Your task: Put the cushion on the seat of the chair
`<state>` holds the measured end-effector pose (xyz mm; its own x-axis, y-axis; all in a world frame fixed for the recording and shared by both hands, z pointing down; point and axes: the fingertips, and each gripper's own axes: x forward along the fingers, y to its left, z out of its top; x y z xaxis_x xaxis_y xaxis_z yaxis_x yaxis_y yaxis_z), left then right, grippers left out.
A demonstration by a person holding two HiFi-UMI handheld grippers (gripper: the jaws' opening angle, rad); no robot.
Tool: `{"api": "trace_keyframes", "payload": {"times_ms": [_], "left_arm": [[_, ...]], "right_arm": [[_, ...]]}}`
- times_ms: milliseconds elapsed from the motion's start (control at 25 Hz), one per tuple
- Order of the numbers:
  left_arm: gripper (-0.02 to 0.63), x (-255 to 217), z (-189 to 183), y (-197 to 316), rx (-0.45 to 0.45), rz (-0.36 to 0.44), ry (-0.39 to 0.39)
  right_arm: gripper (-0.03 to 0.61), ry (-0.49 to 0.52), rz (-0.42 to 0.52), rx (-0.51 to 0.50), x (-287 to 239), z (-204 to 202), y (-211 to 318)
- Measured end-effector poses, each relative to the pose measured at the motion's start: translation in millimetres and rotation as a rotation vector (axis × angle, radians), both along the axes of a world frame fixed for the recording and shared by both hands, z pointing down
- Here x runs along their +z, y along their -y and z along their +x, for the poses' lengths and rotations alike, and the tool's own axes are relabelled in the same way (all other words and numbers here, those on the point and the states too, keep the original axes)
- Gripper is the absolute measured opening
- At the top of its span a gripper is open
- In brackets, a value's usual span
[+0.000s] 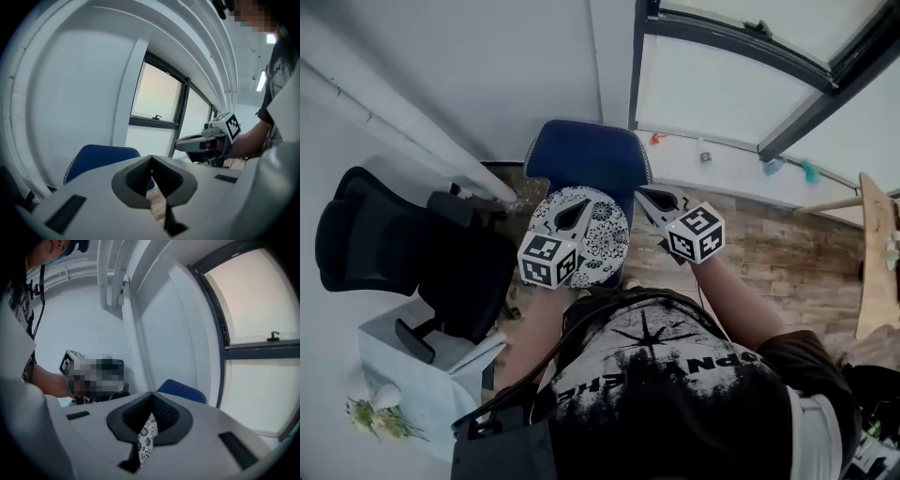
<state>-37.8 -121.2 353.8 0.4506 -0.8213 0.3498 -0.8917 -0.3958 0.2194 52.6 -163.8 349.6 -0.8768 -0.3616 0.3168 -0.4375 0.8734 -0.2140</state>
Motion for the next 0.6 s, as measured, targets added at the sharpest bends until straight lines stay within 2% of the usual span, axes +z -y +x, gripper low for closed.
{"api": "trace_keyframes", "payload": {"times_ms": [240,360,600], "left_arm": [[0.014,-7.8,12.7,7.1,-0.004,0.004,-0.032],[0.014,-8.0,14.7,8.2,0.000,0.000,-0.023],[0.014,-6.1,18.3,5.3,0.000,-0.005,-0.023]], "right_arm": [[0.018,0.026,0.039,-0.002,-23.7,16.0,10.8],[0.018,0.026,0.058,-0.009,-27.1,15.3,10.9],[0.018,0.029,0.047,-0.024,-24.2,13.1,7.1]]}}
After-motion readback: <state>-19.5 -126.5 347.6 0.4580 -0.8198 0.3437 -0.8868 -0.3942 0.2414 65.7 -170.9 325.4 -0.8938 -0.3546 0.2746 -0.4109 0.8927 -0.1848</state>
